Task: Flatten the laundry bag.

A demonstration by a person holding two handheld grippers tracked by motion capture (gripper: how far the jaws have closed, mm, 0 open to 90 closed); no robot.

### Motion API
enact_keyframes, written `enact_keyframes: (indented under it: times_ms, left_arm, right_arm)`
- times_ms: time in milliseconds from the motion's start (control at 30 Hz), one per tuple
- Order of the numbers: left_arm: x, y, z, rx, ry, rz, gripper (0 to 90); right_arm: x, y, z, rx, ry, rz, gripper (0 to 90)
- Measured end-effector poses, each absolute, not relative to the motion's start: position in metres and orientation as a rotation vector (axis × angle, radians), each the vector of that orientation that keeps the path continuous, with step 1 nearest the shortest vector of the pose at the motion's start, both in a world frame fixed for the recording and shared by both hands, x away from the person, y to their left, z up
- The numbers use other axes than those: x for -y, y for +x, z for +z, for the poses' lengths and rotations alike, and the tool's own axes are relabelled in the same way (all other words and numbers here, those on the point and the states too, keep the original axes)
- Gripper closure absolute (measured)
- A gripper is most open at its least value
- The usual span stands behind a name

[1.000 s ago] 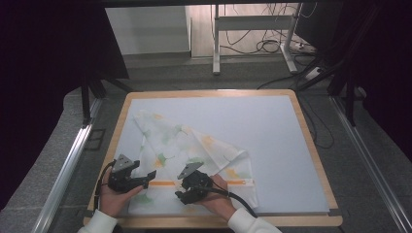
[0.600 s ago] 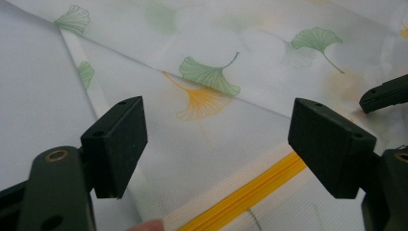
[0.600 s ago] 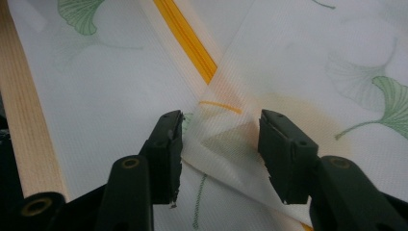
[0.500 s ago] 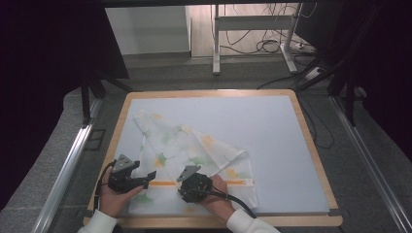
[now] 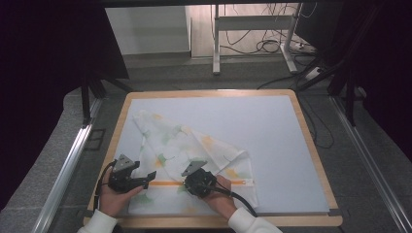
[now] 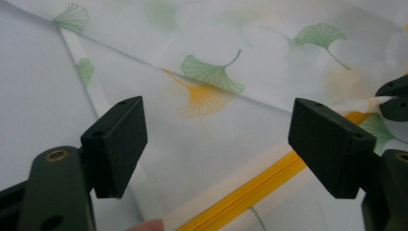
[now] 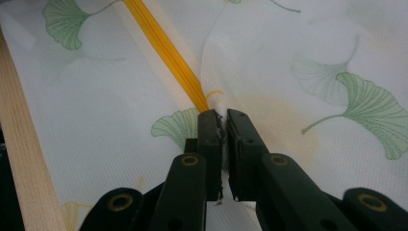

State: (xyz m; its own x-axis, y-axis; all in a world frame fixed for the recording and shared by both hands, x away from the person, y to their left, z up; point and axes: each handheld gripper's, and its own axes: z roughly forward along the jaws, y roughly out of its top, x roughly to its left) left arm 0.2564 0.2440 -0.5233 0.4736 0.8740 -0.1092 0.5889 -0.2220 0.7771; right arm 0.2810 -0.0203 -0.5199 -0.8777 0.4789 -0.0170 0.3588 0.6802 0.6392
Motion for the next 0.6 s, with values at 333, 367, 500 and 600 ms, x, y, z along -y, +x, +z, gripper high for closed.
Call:
enact_keyframes:
  times_ms: [333,367,500,600]
  left_arm:
    - [-0.244,0.256,-0.523,-1.216,1.929,0.455,21.0]
    - [-0.244,0.256,-0.523,-1.216,1.929,0.455,20.9]
    - [-0.244,0.256,-0.523,-1.215,1.930,0.454,21.0]
    - [-0.244,0.256,-0.523,-1.215,1.930,0.454,21.0]
  right_arm:
    - [0.025,0.283,-0.513,-2.691,0.685,1.005,84.8]
    - [0.026,0.283,-0.512,-2.688,0.686,1.007,84.8]
    - [0.029,0.285,-0.508,-2.675,0.689,1.024,84.8]
    - [0.031,0.286,-0.506,-2.668,0.699,1.035,84.8]
